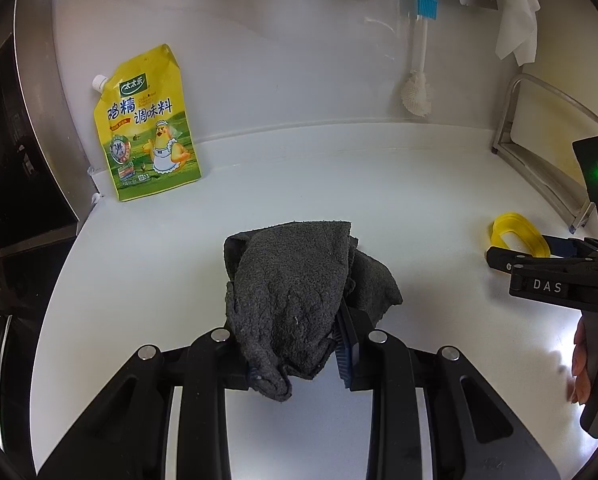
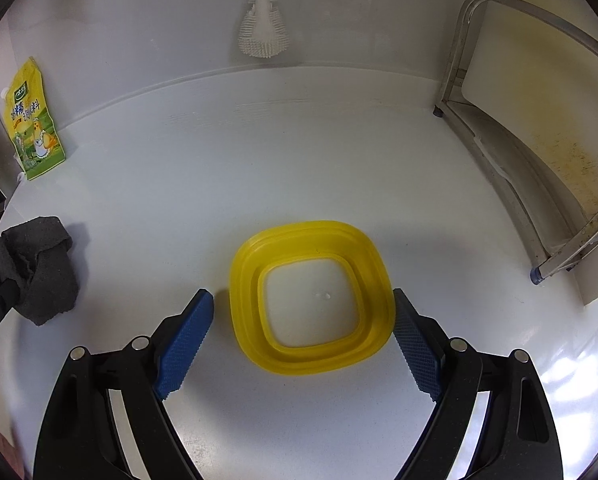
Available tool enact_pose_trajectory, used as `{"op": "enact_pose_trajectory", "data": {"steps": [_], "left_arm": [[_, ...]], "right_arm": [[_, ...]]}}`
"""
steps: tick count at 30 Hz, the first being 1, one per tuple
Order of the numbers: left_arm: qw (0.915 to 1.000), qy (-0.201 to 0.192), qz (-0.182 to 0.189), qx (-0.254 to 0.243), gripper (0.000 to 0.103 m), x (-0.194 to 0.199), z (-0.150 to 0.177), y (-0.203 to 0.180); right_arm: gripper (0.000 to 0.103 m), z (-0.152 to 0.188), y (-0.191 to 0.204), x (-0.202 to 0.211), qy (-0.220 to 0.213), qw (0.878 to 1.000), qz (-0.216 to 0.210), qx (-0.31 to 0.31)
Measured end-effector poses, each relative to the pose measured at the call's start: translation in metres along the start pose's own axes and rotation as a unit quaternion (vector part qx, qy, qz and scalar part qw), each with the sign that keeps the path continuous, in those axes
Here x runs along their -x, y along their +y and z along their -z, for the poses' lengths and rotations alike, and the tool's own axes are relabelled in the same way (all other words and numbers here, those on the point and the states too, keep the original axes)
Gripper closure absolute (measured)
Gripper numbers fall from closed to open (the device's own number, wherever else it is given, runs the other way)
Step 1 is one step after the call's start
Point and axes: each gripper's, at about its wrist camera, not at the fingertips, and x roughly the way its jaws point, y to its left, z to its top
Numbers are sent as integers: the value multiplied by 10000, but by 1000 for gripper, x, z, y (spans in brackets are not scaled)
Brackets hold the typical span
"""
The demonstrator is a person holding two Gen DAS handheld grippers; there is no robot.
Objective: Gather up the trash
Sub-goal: 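Grasp the grey towel with the left tool while the right tool grasps the yellow lid, then carry the grey towel and yellow lid over the grey bin with both tools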
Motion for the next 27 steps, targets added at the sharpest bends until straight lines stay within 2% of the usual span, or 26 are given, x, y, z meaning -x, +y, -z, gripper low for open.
{"op": "enact_pose_trajectory", "data": {"steps": [5, 8, 18, 27], "left_arm": [[10000, 9, 4, 17, 74, -1, 0, 1], [10000, 38, 14, 21, 74, -2, -1, 1], [10000, 45, 63, 53, 74, -1, -1, -1], [9997, 2, 231, -55, 74, 10, 6, -11]], "right_arm": [[20, -1, 2, -1, -31, 10000, -12, -12], [34, 4, 6, 5, -127, 9997, -48, 196], [36, 25, -1, 28, -315, 9995, 21, 19], [36, 83, 1, 76, -292, 9995, 25, -65]]}}
